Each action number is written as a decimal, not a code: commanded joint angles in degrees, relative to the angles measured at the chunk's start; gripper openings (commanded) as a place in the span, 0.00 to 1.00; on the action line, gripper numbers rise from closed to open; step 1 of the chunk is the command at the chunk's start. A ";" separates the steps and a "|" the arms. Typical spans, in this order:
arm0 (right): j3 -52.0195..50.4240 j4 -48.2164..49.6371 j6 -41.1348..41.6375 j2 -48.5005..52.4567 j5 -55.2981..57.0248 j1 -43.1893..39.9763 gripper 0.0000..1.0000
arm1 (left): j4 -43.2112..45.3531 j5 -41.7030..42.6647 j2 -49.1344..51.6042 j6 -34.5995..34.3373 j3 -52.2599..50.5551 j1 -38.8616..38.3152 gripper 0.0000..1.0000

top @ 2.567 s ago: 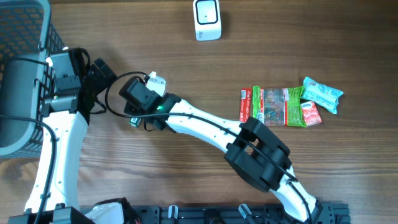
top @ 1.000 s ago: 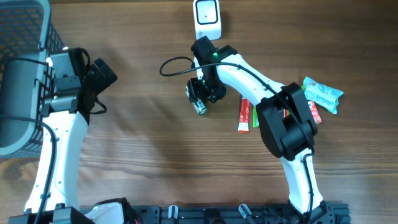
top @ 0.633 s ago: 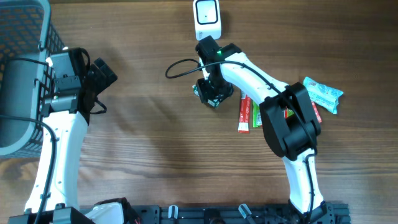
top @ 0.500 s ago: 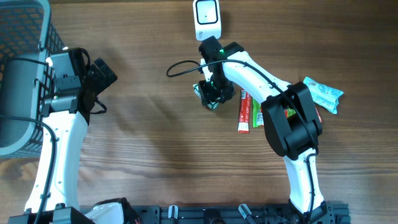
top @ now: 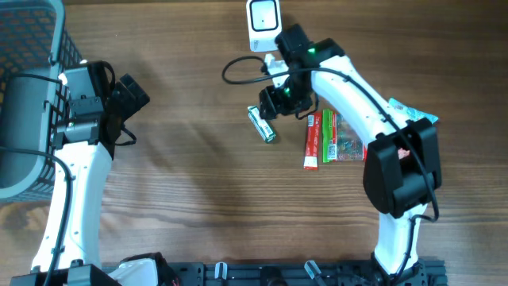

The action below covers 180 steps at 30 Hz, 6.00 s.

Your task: Scan the item barcode

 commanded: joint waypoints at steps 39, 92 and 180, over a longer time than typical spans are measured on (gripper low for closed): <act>-21.20 20.76 16.44 -3.28 -4.70 8.31 0.21 | 0.20 -0.55 0.24 0.28 0.37 0.22 1.00; 13.09 13.57 6.97 3.34 12.22 5.75 0.23 | 0.20 -0.55 0.24 0.28 0.37 0.22 1.00; -23.41 23.50 -28.20 -1.11 10.38 11.65 0.64 | 0.20 -0.55 0.24 0.28 0.37 0.22 1.00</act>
